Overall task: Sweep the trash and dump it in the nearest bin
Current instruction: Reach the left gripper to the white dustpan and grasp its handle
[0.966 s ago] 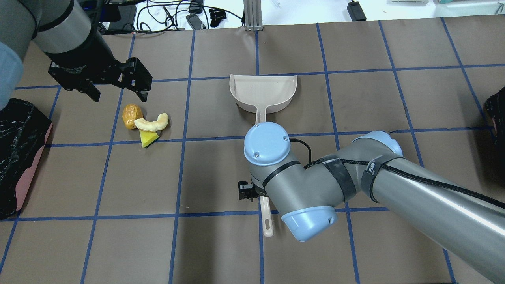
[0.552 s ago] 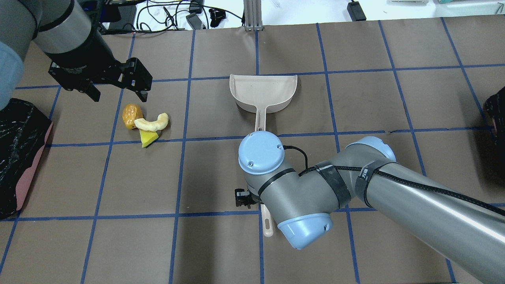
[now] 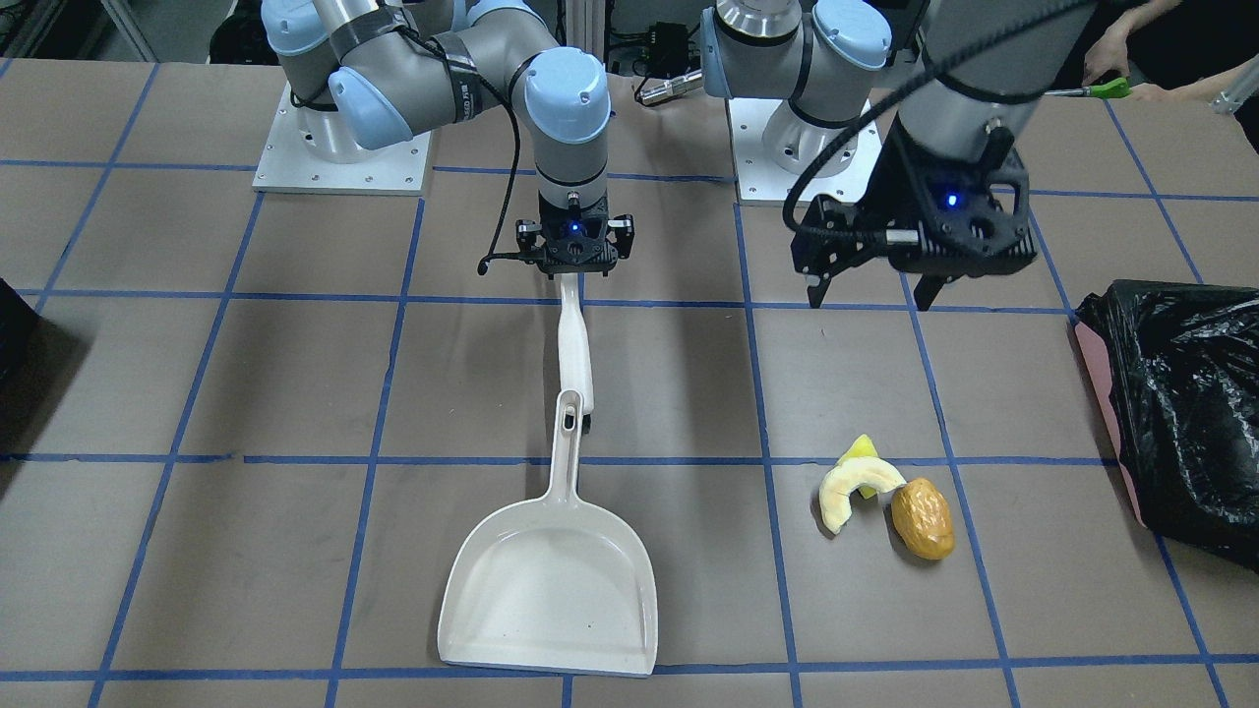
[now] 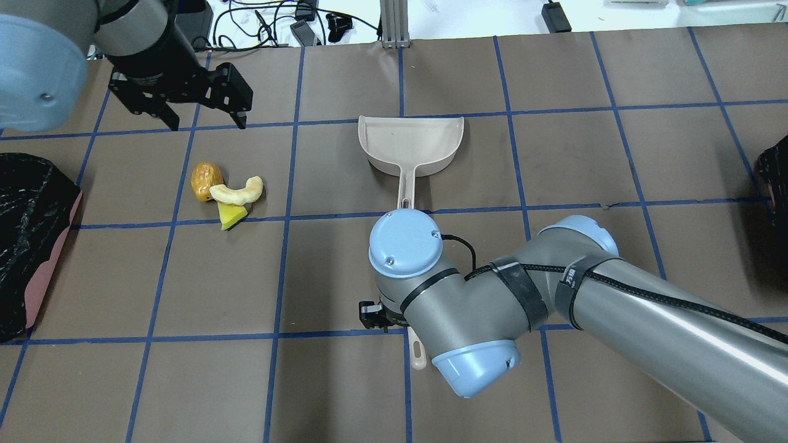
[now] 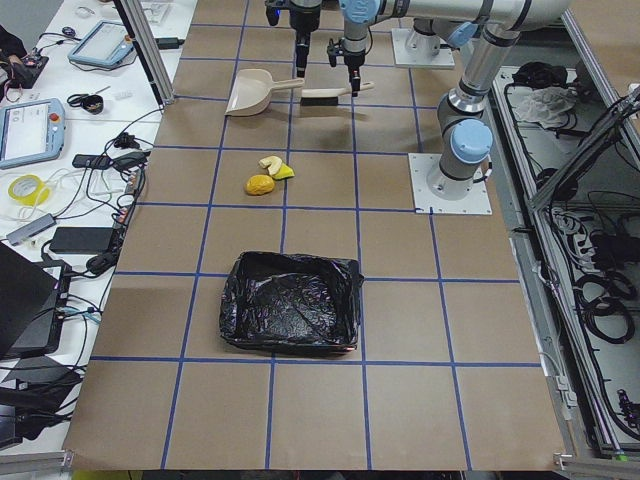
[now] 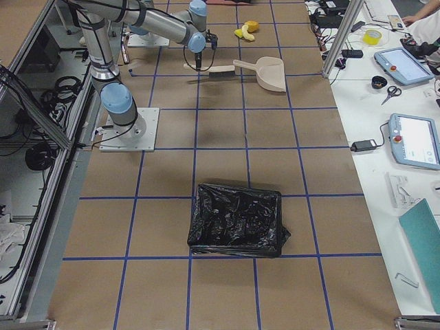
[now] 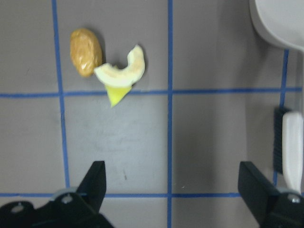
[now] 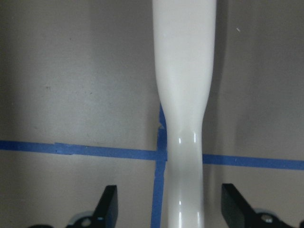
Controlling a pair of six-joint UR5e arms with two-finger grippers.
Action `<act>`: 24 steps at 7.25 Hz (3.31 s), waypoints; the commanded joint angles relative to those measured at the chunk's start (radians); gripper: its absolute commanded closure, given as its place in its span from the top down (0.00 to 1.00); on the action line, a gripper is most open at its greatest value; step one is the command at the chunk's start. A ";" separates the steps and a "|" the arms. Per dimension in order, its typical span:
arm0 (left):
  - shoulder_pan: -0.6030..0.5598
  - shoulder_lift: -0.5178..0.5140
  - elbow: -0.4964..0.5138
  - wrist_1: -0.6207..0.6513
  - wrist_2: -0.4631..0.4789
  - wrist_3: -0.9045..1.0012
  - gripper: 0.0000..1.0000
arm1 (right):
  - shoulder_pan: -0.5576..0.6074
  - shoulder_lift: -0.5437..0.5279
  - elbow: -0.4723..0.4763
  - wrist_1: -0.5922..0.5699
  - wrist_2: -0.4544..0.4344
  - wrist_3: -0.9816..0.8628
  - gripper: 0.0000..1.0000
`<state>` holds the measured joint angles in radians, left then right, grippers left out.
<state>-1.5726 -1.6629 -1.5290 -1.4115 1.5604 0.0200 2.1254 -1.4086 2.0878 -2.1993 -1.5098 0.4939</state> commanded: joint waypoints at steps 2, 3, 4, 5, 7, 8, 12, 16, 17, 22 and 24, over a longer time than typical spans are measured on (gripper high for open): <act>-0.104 -0.243 0.027 0.228 -0.051 -0.037 1.00 | 0.001 -0.007 0.027 0.001 0.005 0.009 0.83; -0.148 -0.312 0.062 0.232 -0.053 -0.075 1.00 | 0.001 -0.024 0.037 0.003 0.003 0.014 0.83; -0.209 -0.380 0.108 0.247 -0.051 -0.122 1.00 | 0.001 -0.045 0.038 0.009 0.006 0.017 0.82; -0.263 -0.452 0.157 0.272 -0.053 -0.211 1.00 | 0.001 -0.044 0.040 0.018 0.005 0.017 0.82; -0.343 -0.532 0.153 0.296 -0.053 -0.227 1.00 | 0.001 -0.035 0.038 0.016 0.006 0.018 0.80; -0.360 -0.558 0.141 0.298 -0.054 -0.232 1.00 | 0.001 -0.033 0.035 0.009 0.006 0.015 0.75; -0.394 -0.541 0.115 0.273 -0.039 -0.253 0.66 | -0.001 -0.024 0.031 0.006 0.006 0.018 0.64; -0.392 -0.503 0.085 0.282 -0.030 -0.227 0.00 | -0.001 -0.013 0.031 0.007 0.006 0.017 0.58; -0.385 -0.488 0.099 0.283 0.007 -0.171 0.00 | -0.001 -0.013 0.032 0.007 0.006 0.017 0.57; -0.362 -0.503 0.075 0.290 0.009 -0.155 0.00 | -0.012 -0.012 0.028 0.015 0.020 0.012 0.00; -0.363 -0.503 0.029 0.295 0.006 -0.153 0.07 | -0.013 -0.001 0.026 0.012 0.046 0.011 0.00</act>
<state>-1.9352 -2.1659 -1.4698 -1.1201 1.5682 -0.1337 2.1135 -1.4173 2.1152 -2.1868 -1.4746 0.5057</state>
